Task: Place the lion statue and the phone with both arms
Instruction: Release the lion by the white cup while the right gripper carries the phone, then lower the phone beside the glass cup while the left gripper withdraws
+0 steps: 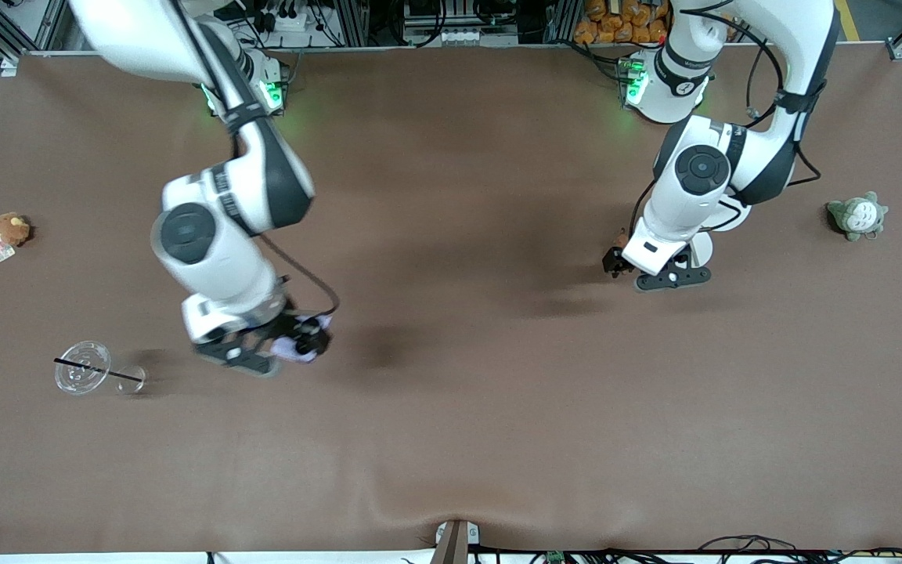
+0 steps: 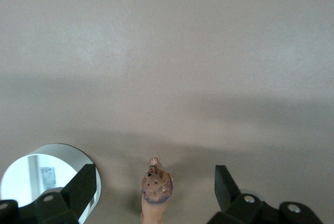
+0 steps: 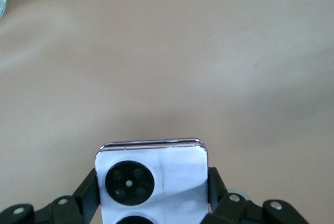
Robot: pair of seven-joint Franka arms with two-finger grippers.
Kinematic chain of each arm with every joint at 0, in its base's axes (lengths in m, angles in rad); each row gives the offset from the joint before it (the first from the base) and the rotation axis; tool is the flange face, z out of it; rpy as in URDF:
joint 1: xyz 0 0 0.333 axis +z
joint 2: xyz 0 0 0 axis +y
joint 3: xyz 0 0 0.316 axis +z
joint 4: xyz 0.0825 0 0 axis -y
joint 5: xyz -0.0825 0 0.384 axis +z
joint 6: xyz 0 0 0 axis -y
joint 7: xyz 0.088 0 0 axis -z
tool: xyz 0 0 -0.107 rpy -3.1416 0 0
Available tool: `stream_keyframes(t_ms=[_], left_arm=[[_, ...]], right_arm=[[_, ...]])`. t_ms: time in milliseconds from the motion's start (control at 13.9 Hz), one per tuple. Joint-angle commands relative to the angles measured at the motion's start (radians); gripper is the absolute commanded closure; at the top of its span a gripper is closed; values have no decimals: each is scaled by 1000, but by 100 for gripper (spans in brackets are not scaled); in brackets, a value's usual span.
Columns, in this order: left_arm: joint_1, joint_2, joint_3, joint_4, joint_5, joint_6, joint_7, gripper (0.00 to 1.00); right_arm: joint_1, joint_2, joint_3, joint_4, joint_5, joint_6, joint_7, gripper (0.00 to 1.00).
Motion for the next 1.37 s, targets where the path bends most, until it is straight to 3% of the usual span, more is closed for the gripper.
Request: stream_keyframes(t_ms=[0, 288, 505, 649, 937, 1297], left_arm=[[23, -6, -3, 112, 13, -140, 21, 0], [125, -18, -6, 244, 1, -231, 227, 0], [173, -68, -2, 299, -8, -309, 252, 0], [226, -66, -3, 423, -57, -437, 254, 0], [231, -49, 3, 644, -105, -688, 243, 0], [273, -62, -3, 773, -109, -739, 252, 0]], right_arm=[[-109, 46, 19, 25, 4, -3, -128, 98], [-247, 183, 23, 57, 4, 13, -291, 100], [-304, 259, 25, 121, 4, 13, -475, 100], [-328, 308, 25, 169, 4, 13, -580, 100], [-351, 402, 25, 265, 4, 22, -605, 100], [-382, 488, 27, 373, 4, 25, -647, 100]])
